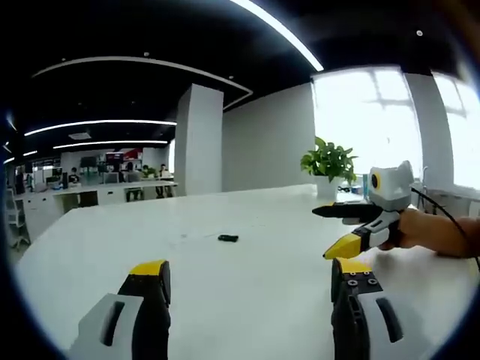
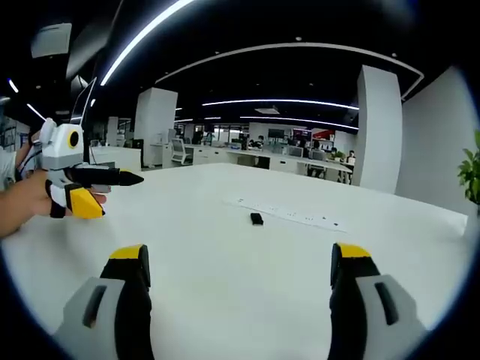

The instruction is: Snap the two parts of the plastic buckle together until the buckle closes and remains connected.

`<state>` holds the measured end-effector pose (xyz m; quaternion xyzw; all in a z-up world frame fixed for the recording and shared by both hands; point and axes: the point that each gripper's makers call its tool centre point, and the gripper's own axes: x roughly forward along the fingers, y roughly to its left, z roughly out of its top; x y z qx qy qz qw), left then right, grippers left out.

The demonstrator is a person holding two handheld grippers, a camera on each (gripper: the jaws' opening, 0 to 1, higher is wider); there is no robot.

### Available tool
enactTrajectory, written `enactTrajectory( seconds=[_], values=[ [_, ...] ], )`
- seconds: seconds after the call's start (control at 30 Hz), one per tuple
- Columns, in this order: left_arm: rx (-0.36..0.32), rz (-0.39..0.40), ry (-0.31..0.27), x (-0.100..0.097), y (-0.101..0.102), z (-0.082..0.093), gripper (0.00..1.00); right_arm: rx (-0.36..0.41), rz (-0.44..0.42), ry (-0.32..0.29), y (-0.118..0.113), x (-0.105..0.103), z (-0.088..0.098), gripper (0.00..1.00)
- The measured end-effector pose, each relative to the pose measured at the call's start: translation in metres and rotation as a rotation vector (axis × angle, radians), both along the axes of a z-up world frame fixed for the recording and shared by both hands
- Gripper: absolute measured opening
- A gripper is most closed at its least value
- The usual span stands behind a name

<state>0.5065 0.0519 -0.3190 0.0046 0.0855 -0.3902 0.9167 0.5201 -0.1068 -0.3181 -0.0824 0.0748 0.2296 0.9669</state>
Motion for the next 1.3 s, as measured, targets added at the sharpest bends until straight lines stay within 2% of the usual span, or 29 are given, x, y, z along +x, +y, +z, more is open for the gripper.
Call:
enactTrajectory(
  seconds=[0.07,0.17,0.27,0.3,0.43,0.67,0.77,0.97,1.1,1.13,1.3],
  values=[
    [-0.016,-0.026,-0.019,-0.012,-0.004,0.006,0.87,0.010,-0.001,-0.001,-0.002,0.000,0.001,1.00],
    [-0.004,-0.031,-0.047,-0.017,-0.005,0.007,0.91,0.015,0.005,0.000,0.000,-0.010,0.001,1.00],
    [0.013,-0.051,-0.039,-0.020,-0.008,0.002,0.91,0.012,0.007,0.001,-0.001,-0.012,0.000,1.00],
    [0.039,-0.059,-0.045,-0.025,-0.011,-0.001,0.93,0.014,0.008,-0.001,-0.002,-0.015,0.000,1.00],
    [0.041,-0.060,-0.047,-0.026,-0.013,0.000,0.99,0.010,0.008,0.003,-0.003,-0.021,-0.003,1.00],
    [0.053,-0.051,-0.041,-0.040,-0.006,-0.004,0.99,0.004,0.015,-0.011,0.001,-0.023,-0.001,1.00],
    [0.075,-0.036,-0.057,-0.051,0.000,-0.007,0.99,-0.003,0.029,-0.011,0.006,-0.031,-0.002,1.00],
    [0.075,-0.015,-0.057,-0.045,0.005,-0.006,0.99,-0.011,0.032,-0.010,0.003,-0.046,-0.005,1.00],
    [0.065,0.024,-0.079,-0.040,0.012,-0.002,0.99,-0.001,0.022,-0.020,-0.003,-0.057,-0.001,1.00],
    [0.050,0.020,-0.075,-0.044,0.012,-0.001,0.99,0.003,0.018,-0.021,-0.008,-0.049,-0.002,1.00],
    [0.054,0.021,-0.043,-0.055,0.014,-0.008,0.99,-0.007,0.008,-0.022,-0.015,-0.054,-0.004,1.00]
  ],
)
